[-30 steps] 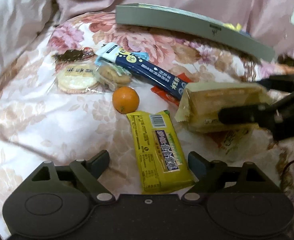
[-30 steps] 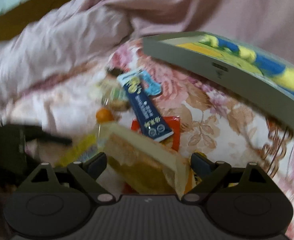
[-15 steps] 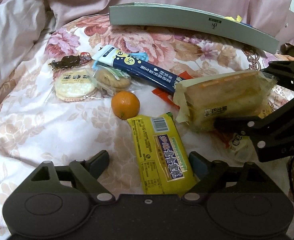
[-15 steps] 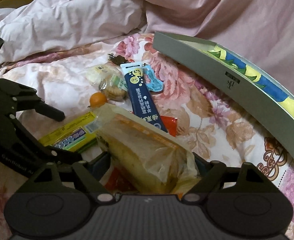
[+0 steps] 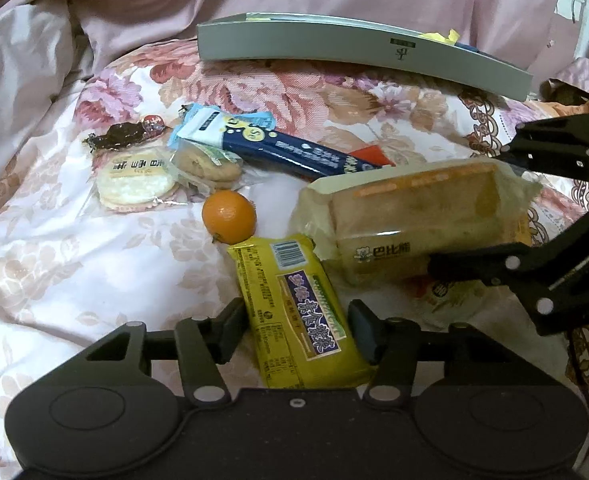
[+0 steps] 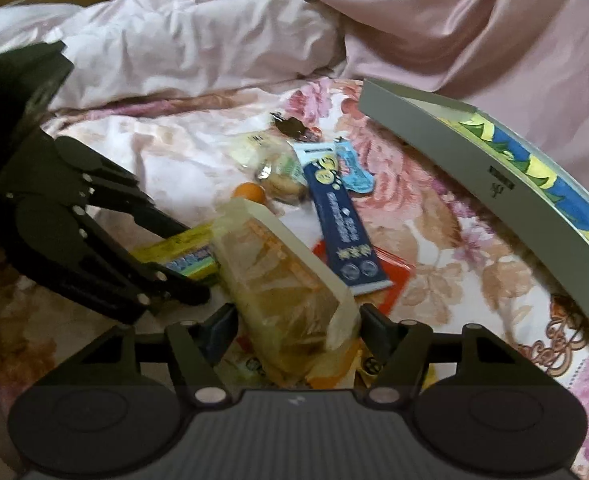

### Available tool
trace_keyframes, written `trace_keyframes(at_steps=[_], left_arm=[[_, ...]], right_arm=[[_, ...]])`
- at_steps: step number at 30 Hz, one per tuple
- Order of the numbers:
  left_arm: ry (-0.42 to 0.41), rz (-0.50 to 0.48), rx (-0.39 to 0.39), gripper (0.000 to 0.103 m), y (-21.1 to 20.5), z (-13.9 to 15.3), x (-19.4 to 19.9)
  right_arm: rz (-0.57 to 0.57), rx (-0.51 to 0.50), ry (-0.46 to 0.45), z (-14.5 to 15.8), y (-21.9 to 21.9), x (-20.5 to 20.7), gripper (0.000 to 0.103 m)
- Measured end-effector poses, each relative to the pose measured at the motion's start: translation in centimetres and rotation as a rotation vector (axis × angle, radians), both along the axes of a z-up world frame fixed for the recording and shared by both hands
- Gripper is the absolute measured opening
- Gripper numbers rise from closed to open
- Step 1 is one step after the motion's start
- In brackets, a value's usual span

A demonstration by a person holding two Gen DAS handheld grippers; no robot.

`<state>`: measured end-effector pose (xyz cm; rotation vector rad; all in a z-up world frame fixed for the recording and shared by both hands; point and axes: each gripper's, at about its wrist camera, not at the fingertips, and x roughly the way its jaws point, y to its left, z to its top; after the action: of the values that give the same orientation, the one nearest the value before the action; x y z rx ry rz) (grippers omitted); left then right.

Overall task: Organize snacks
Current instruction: 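Lift the candy bar and bread cake and carry both toward the grey tray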

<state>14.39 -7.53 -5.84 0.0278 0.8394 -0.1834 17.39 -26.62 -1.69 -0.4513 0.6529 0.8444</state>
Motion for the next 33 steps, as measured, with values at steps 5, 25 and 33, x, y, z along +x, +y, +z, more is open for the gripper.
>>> trace_keyframes(at_steps=[5,25,33], left_arm=[[0.016,0.010,0.004,0.063,-0.1,-0.2,0.5],[-0.022,0.033,0.011,0.048,1.3,1.8,-1.6],[-0.092,-0.011,0.091,0.048,0.7,2.5,-3.3]], right_arm=[[-0.027,-0.035,-0.037,-1.0,1.7,0.1,0.072],[-0.050,-0.174,-0.384,-1.2,4.9,-5.2,0.061],[-0.112,-0.247,-0.574,-1.4,5.0,-5.9,0.060]])
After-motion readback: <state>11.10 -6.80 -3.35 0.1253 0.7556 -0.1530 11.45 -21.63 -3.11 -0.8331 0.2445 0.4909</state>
